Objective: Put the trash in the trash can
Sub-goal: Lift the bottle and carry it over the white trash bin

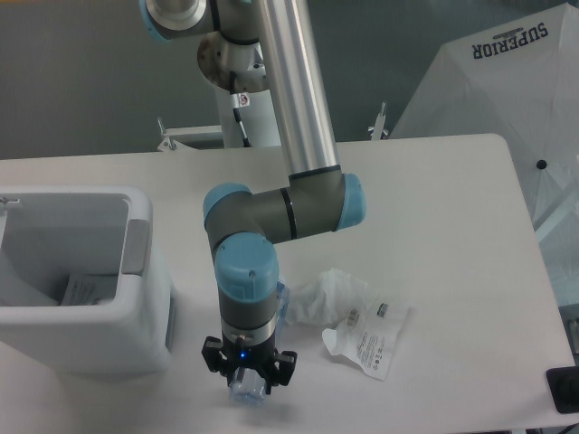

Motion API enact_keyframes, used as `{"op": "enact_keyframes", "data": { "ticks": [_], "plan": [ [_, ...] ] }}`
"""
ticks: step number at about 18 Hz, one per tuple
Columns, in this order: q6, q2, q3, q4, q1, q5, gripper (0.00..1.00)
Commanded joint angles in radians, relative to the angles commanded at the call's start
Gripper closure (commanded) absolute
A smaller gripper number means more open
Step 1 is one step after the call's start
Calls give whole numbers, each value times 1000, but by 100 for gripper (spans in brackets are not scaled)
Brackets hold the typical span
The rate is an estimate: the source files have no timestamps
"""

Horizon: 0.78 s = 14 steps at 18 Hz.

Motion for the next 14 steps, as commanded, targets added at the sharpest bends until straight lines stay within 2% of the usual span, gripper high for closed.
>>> {"op": "enact_keyframes", "data": {
  "ticks": [4,8,11,14],
  "plan": [
    [0,20,11,2,11,-18,38],
    [-12,69,41,2,34,-57,38],
    [-55,112,109,6,72,-101,38],
    [-72,114,201,8,112,-107,38]
  ]
}}
